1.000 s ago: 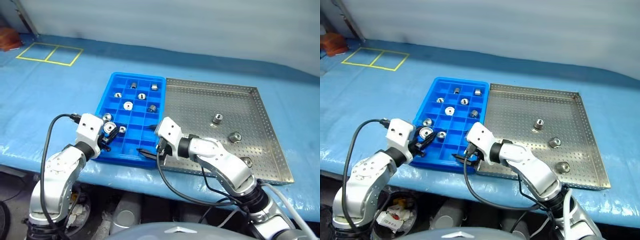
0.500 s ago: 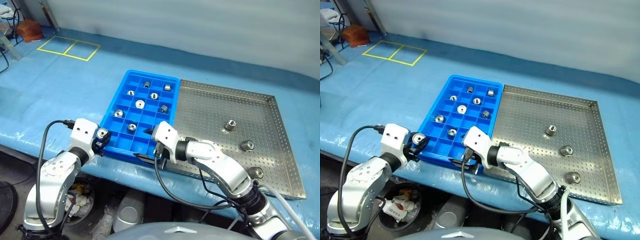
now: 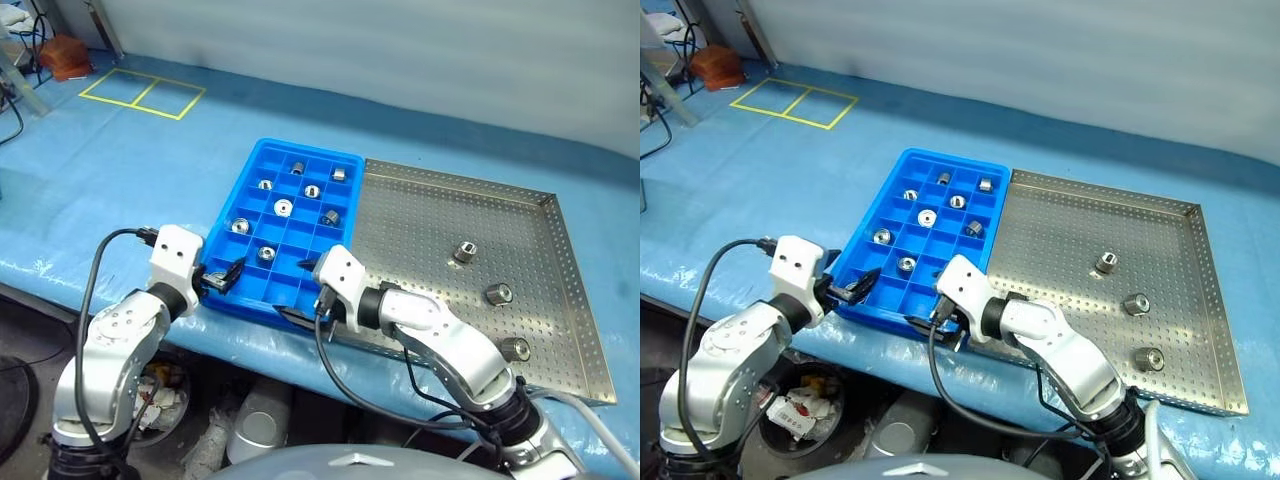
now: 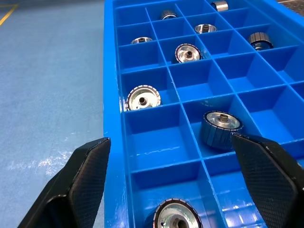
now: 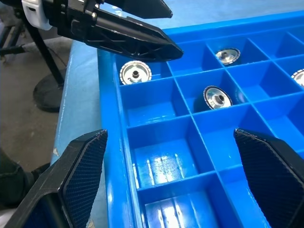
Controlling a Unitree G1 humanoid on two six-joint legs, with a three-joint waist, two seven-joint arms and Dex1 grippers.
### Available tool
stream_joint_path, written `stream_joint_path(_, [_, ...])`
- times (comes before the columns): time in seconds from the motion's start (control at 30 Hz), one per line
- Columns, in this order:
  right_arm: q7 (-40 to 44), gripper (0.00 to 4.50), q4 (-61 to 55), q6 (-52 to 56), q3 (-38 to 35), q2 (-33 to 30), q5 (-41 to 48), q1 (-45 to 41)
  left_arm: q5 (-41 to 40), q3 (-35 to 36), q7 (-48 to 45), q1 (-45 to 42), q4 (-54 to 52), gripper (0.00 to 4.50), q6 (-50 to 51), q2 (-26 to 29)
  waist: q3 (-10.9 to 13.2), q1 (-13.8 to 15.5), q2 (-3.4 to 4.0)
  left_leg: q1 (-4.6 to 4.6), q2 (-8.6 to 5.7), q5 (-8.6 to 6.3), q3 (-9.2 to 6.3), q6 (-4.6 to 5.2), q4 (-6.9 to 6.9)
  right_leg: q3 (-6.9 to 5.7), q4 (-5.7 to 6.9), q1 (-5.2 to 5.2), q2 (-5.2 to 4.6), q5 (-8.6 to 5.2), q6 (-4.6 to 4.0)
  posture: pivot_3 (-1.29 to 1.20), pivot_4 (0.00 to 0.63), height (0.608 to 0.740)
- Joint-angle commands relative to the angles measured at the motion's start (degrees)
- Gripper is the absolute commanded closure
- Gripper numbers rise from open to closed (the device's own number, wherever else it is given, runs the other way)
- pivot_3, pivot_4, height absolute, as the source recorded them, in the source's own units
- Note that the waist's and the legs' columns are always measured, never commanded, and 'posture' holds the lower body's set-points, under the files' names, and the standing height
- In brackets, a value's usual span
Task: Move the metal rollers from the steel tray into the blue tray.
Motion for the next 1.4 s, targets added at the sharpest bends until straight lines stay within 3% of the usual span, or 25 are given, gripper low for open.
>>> stream_joint_path(0.03, [-2.3,0.0,-5.2,1.1,-3.9,0.2,1.1,2.4,-2.3,-1.6,-1.6,-2.8,0.0,0.03,-3.5,-1.1,0.0,-0.1,0.0,-0.01,-0.02,0.0,-0.02,0.0,0.0,0.0,0.0,0.0,-0.02,0.0,0.0,0.31,0.15,0.74])
stream_joint_path(0.3, [-10.1,0.0,-10.5,3.7,-11.8,2.0,0.0,8.4,-3.0,-8.0,-0.8,-8.3,5.0,0.03,-9.9,-8.1,0.0,-3.0,0.01,0.07,-0.09,0.01,-0.09,0.01,0.09,0.0,-0.04,0.22,-0.03,0.0,0.01,0.21,0.15,0.74])
stream_joint_path(0.53, [-19.7,0.0,-10.8,4.9,-15.7,6.6,-3.9,9.9,-2.6,-15.1,-1.6,-10.0,9.2,0.03,-14.8,-12.9,0.0,-9.2,0.01,0.33,-0.09,0.02,-0.17,0.04,0.08,0.03,-0.03,0.48,-0.02,0.0,-0.01,0.13,0.15,0.74])
stream_joint_path(0.73, [-31.8,0.0,-2.6,9.3,-17.1,12.3,-12.3,4.5,-2.0,-19.6,-3.4,-9.9,11.4,0.03,-18.4,-13.7,0.0,-13.6,0.03,0.54,-0.08,0.04,-0.22,0.06,0.07,0.2,0.11,0.52,0.0,0.01,-0.01,0.12,0.15,0.74])
stream_joint_path(1.1, [-40.0,0.0,15.7,4.2,-22.8,19.7,-17.1,-8.4,-1.4,-24.8,-9.9,-7.0,9.3,0.03,-19.3,-7.2,0.0,-15.1,0.08,0.53,-0.11,0.07,-0.22,0.11,0.01,0.34,0.12,0.49,0.08,0.03,0.02,0.15,0.15,0.74])
stream_joint_path(1.4, [-45.2,0.0,31.0,-3.8,-30.1,22.5,-16.6,-18.5,-0.8,-25.5,-7.2,-2.8,10.0,0.03,-23.2,-10.2,0.0,-14.8,0.13,0.52,-0.12,0.09,-0.21,0.14,-0.03,0.39,0.1,0.5,0.02,0.07,0.05,0.17,0.15,0.74])
